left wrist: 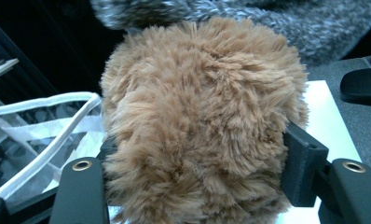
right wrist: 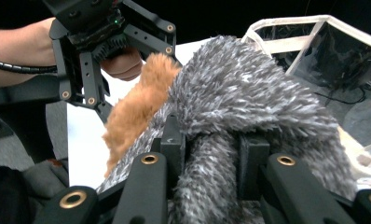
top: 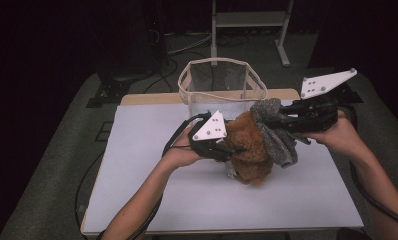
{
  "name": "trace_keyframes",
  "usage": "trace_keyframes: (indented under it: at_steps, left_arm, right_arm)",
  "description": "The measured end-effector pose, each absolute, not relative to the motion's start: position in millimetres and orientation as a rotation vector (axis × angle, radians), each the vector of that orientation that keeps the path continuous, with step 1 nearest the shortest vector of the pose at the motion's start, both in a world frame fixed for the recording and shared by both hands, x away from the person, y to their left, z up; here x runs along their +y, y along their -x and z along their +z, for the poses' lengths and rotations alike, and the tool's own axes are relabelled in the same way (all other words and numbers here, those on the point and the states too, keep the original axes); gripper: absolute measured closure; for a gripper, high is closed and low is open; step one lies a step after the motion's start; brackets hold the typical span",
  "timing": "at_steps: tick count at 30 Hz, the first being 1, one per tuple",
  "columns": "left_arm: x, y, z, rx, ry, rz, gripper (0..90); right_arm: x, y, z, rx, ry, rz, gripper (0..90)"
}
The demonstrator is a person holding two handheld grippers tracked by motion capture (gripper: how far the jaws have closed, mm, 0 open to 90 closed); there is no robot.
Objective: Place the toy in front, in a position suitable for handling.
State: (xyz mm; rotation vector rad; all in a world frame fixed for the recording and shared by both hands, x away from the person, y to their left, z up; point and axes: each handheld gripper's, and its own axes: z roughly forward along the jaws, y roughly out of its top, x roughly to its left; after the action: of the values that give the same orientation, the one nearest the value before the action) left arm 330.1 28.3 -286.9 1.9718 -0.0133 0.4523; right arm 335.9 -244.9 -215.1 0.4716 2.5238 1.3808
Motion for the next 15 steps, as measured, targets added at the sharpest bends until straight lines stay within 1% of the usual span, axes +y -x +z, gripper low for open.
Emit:
trace_keyframes:
  at_steps: [4,9,13,15]
  left_arm:
    - [21,-325,-286,-0.041,-1.982,0.473,34.4]
    - [24,-324,-287,-0.031,-1.989,0.486,34.4]
    - [26,-325,-285,-0.025,-1.996,0.482,34.2]
    - [26,-325,-285,-0.024,-1.997,0.482,33.9]
  right_arm:
    - [-225,-339,-205,2.584,-0.413,1.323,68.7]
    - [-206,-341,-202,2.621,-0.363,1.281,68.7]
    - [-214,-340,-195,2.601,-0.380,1.268,68.6]
    - [-225,-339,-191,2.581,-0.407,1.262,68.7]
